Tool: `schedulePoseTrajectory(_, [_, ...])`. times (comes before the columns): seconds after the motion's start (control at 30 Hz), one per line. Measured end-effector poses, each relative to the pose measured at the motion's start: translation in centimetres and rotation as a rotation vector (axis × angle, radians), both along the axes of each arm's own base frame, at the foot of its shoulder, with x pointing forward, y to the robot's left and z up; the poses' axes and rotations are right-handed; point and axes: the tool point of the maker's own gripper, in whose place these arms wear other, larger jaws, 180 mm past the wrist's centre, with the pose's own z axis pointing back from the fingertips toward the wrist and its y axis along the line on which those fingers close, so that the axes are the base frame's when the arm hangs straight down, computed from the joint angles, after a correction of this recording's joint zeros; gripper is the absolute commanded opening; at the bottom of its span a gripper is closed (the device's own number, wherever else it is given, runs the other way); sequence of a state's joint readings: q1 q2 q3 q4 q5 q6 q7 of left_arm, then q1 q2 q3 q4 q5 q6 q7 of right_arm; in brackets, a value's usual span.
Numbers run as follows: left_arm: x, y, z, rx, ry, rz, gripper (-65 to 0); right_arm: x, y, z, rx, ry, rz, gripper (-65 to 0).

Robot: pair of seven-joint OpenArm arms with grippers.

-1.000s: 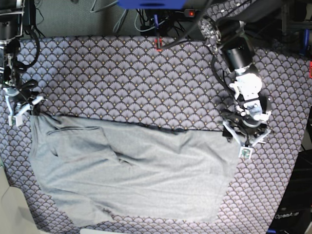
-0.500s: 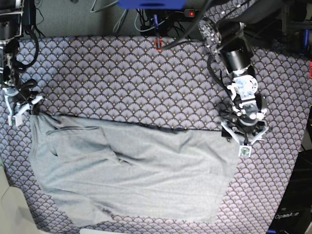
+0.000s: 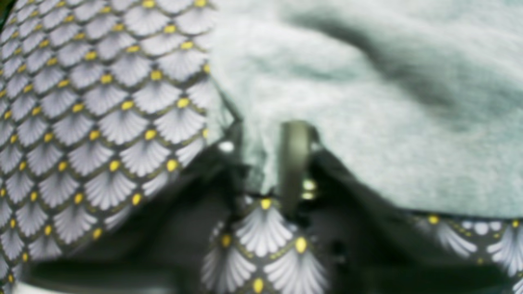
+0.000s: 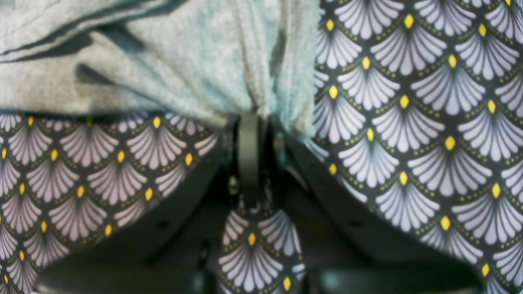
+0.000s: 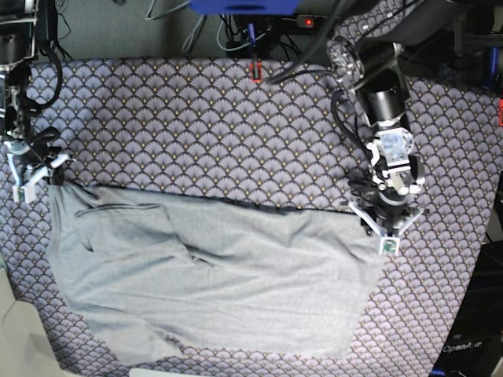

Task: Fold the T-shirt properly
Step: 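Pull the held edge back to the shirt's original outline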

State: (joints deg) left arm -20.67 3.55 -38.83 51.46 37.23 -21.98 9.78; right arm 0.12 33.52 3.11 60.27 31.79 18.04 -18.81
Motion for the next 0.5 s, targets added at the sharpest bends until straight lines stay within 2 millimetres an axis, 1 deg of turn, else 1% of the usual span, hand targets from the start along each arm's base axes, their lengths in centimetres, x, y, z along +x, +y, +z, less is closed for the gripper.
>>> schedulePoseTrajectory(0.03, [0.0,-0.1,0.0,-0.003,0.000,-0.003,-65.0,0.0,0.0,0.0,0.000,0.000,0.000,-62.5])
schedulePoseTrajectory(0.2, [-0.1,0.0,0.0,0.004,0.001,-0.002,-65.0,-0.2,-0.1,-0.1,0.000,0.002,-0.002,-62.5])
schedulePoseTrajectory(0.33, [-1.6,1.0,0.4,0.042,-0.001,0.006,-65.0,-0.9,0.5,0.2,-0.014,0.003,0.025,-62.6])
schedulePoseTrajectory(0.4, [-2.4,1.6,0.6,0.068,0.002,0.012,-65.0,-1.6,1.1,0.3,-0.029,0.010,0.050,-62.6])
schedulePoseTrajectory(0.5, [-3.1,2.5,0.9,0.107,0.032,0.023,-65.0,-2.6,2.0,0.7,-0.046,0.031,0.083,-62.6])
